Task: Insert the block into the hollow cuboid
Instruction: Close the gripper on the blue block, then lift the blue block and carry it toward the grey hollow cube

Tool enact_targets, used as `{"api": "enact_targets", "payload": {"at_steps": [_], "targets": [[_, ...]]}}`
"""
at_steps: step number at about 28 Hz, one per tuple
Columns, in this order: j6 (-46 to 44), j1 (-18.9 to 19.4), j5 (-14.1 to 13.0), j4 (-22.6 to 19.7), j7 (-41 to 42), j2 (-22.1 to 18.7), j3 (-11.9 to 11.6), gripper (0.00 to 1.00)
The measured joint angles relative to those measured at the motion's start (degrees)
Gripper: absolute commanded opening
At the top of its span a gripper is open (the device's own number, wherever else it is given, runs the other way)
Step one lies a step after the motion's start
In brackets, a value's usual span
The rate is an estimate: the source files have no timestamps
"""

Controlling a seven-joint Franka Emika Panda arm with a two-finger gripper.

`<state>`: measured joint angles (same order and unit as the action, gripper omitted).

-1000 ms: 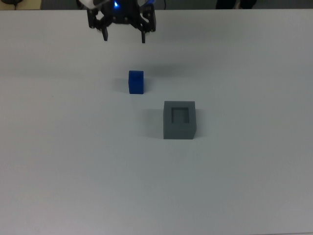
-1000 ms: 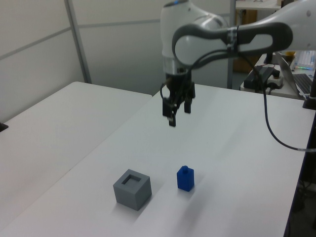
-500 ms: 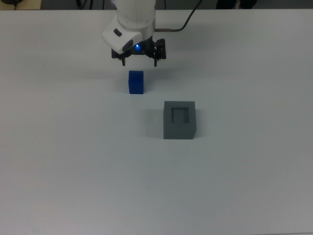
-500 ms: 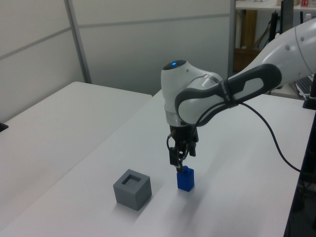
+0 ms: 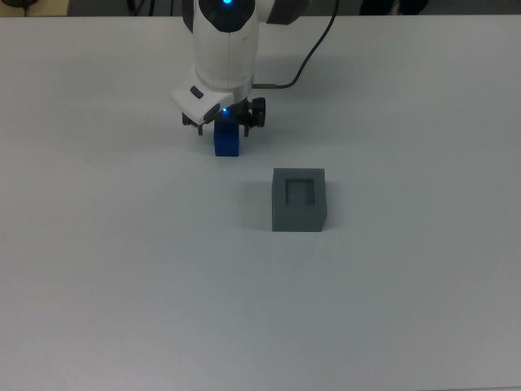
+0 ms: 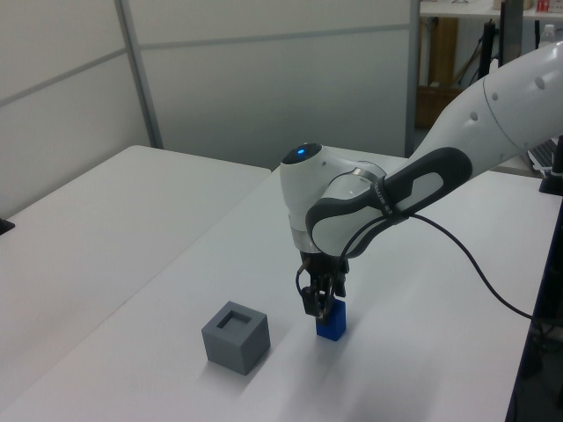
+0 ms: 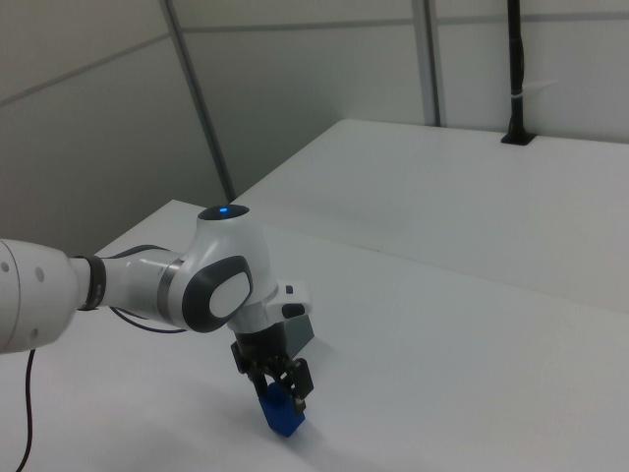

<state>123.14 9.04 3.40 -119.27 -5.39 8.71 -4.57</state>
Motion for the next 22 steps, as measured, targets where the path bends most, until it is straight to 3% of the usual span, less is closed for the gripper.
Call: {"api": "enact_targets", "payload": {"at_steps": [5,11,16,22], "targets": [[0.0,0.0,-0.3,0.3,-0.1,-0.1,0.0,0.36],[-0.9,0.0,-0.4,1.0,-0.1,-0.1,0.0,0.31],[-7.1,0.0,-0.4,5.3,-0.1,-0.2,-0.2,0.31],[-14.4,-0.3,-1.0,14.6,0.3,-0.5,-0.5,0.31]]}}
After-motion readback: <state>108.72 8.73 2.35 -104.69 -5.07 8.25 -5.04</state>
